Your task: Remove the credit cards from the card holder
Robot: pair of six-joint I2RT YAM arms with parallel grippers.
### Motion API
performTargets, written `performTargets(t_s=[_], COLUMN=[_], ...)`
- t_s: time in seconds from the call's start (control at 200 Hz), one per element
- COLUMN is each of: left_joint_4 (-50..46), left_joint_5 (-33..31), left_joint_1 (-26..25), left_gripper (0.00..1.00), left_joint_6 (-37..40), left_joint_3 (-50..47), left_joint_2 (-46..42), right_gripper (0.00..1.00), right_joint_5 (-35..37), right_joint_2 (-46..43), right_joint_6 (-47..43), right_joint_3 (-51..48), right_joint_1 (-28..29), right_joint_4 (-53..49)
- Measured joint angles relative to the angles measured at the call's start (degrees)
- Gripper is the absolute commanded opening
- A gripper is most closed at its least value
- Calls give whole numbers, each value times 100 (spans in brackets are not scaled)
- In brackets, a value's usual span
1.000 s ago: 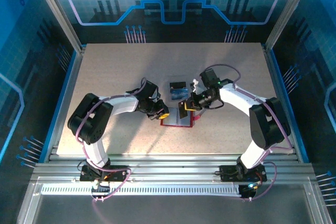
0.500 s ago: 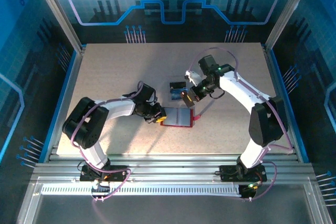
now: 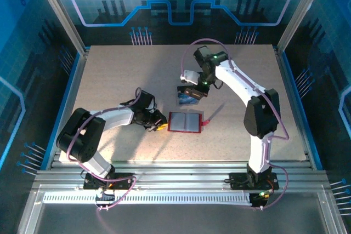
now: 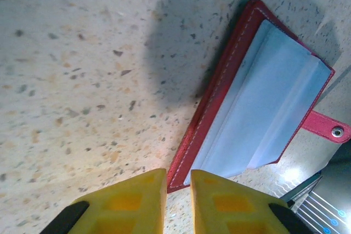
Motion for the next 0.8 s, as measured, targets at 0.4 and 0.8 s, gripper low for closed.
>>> performTargets(t_s=[0.4,0.8], left_joint_4=[-90,-192], left_joint_5=[-2,-90], left_joint_1=[227,269], left_gripper=[21,21], left_joint_6=[17,7], left_joint_3=[-315,-614], left_joint_2=[-352,-675], right_gripper=[0,0], right_joint_5=[535,688], right_joint_2=[1051,2114], right_joint_6=[-807,-1213], right_joint_3=[1777,3370], right_joint_1=[90,264], right_joint_4=[-929,-1504])
